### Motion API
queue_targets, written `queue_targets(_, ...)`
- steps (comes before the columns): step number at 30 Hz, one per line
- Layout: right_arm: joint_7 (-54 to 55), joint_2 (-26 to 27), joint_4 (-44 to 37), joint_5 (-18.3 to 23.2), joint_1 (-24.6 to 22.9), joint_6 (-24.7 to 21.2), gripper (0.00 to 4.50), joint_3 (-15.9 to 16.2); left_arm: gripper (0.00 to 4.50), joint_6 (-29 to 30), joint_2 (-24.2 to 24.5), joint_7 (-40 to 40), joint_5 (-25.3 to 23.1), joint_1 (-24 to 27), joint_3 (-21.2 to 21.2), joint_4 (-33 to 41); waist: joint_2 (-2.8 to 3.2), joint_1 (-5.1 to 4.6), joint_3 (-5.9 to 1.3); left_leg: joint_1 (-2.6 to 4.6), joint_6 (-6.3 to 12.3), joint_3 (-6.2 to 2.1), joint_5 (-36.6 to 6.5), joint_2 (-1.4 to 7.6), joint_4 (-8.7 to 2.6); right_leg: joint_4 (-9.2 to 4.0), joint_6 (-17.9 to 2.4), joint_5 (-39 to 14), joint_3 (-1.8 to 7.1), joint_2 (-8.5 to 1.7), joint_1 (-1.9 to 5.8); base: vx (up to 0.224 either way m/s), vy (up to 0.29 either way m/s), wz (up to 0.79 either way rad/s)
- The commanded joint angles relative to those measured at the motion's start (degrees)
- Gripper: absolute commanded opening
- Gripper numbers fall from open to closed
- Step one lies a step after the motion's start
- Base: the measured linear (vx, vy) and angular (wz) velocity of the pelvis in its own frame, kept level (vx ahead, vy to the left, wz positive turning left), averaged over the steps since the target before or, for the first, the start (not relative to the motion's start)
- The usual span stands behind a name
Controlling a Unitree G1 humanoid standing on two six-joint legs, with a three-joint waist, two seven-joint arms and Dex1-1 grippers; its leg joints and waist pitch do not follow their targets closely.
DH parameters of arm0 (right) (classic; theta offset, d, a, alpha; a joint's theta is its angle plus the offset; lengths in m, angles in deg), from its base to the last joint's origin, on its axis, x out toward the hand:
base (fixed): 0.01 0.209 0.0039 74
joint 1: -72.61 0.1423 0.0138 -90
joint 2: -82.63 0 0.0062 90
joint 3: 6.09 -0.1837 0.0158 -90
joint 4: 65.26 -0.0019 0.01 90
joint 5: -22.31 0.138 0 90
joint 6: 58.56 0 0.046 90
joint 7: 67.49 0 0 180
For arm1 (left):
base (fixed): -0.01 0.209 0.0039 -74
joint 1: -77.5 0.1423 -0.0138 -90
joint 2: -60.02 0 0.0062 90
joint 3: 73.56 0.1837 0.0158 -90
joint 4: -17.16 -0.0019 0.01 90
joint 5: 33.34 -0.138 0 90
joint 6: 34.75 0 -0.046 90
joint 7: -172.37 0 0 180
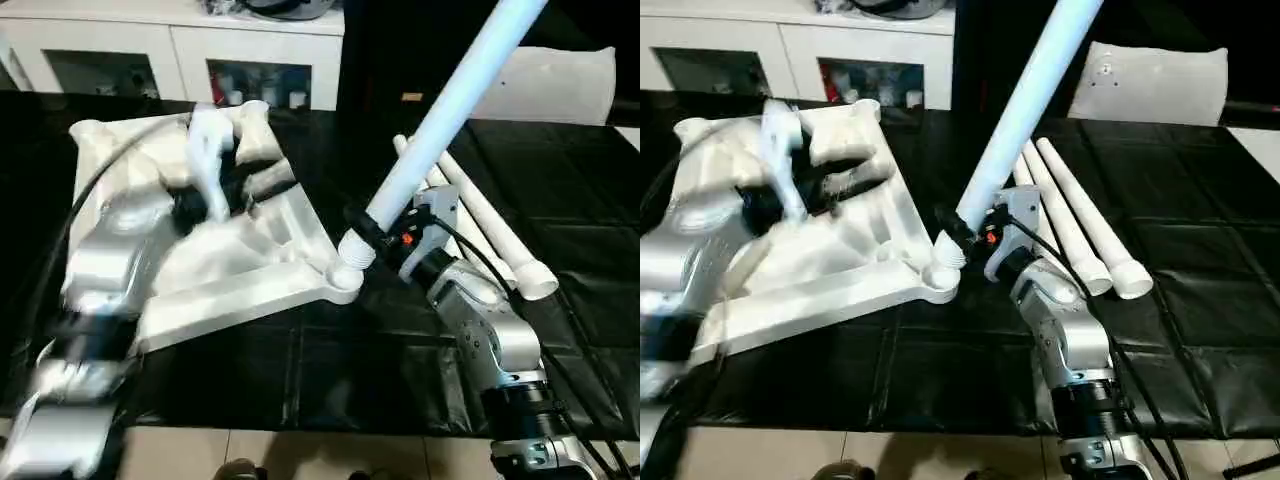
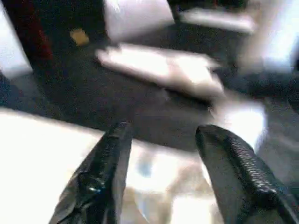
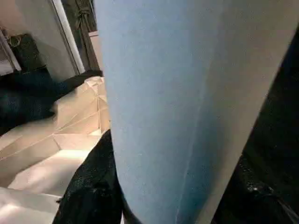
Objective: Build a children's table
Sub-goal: Insert table leg to table base
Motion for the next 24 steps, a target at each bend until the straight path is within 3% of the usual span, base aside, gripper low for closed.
queue_targets(1,0.76,0.4,-1.25,-0.52,0.49,-0.66,1.88,0.8,2.92,2.75,1.59,3.88,-0.04,2.11,4.33,5.43,1.24,-0.21,-4.17,1.0,-1.24,-1.04,-9.02,3.19,-4.18,-3.89,-9.67,-10.08,3.35,-5.99,2.94,0.0,0.0,0.0)
queue_targets(5,1.07,0.6,-2.02,-1.2,0.43,-1.16,1.88,1.55,3.17,3.64,2.66,4.57,-2.46,4.27,8.04,6.42,1.22,-0.3,-3.92,1.0,-1.29,-0.94,-10.03,2.99,-4.28,-4.23,-8.98,-11.88,3.42,-5.81,2.78,0.0,0.0,0.0)
queue_targets(9,-0.37,0.34,-3.46,-1.46,-0.1,-0.95,1.88,3.17,3.33,2.7,-0.21,-1.26,-3.72,3.52,5.95,3.02,1.27,-0.39,-3.91,0.86,-1.71,-1.07,-10.3,2.91,-4.29,-4.27,-8.11,-12.84,3.39,-5.77,2.96,0.0,0.0,0.0)
queue_targets(12,-2.05,-0.2,-3.76,-1.63,-0.19,-0.38,1.88,4.14,3.33,2.4,-2.99,-7.37,-2.96,-1.29,0.86,-1.17,0.89,-0.4,-4.01,0.66,-1.16,-0.96,-9.6,2.71,-4.1,-4.44,-7.73,-12.56,3.37,-5.77,3.21,0.0,0.0,0.0)
queue_targets(15,-3.38,-0.71,-3.11,-3.17,0.12,0.5,1.88,6.08,3.33,0.02,-4.38,-14.44,-4.28,-8.96,-2.18,-8.18,0.36,-0.27,-4.16,0.82,-0.64,-0.9,-8.61,2.48,-3.81,-4.43,-7.55,-11.51,3.22,-5.46,3.08,0.0,0.0,0.0)
queue_targets(16,-3.88,-0.7,-3.09,-3.35,0.17,0.47,1.88,6.64,3.33,-1.62,-4.81,-16.63,-4.96,-12.38,-2.81,-11.38,0.18,-0.19,-4.24,0.54,-0.38,-1.05,-7.5,2.52,-3.84,-4.23,-7.57,-10.73,3.24,-5.74,3.45,0.0,0.0,0.0)
queue_targets(17,-3.93,-0.63,-3.17,-3.28,0.14,0.35,1.88,6.7,3.33,-2.35,-4.91,-17.59,-5.45,-13.57,-2.89,-12.47,0.33,-0.07,-4.3,0.6,-0.19,-1.11,-6.96,2.6,-3.76,-4.14,-7.42,-10.09,3.25,-5.8,3.35,0.0,0.0,0.0)
queue_targets(19,-3.79,-0.4,-3.34,-3.36,-0.05,0.29,1.88,7.03,3.33,-2.98,-5.88,-17.9,-4.72,-16.43,-3.8,-14.01,0.07,-0.13,-4.33,0.44,0.19,-1.07,-5.53,2.72,-3.73,-3.83,-8.21,-7.95,3.28,-5.92,3.42,0.0,0.0,0.0)
queue_targets(20,-3.77,-0.37,-3.37,-3.36,-0.07,0.27,1.88,7.05,3.33,-3.01,-5.95,-17.87,-4.64,-16.64,-3.87,-14.09,0.49,-0.09,-4.57,0.55,0.31,-0.99,-4.57,2.71,-3.53,-3.66,-8.77,-6.0,3.28,-5.92,3.35,0.0,0.0,0.0)
queue_targets(24,-3.64,-0.92,-3.42,-5.02,-0.65,0.79,1.88,8.74,3.33,-2.15,-8.45,-14.13,-2.17,-21.36,-4.0,-12.13,0.58,-0.06,-4.72,0.29,1.04,-0.99,-2.69,2.74,-3.36,-3.2,-10.68,-0.77,3.22,-6.01,3.56,0.0,0.0,0.0)
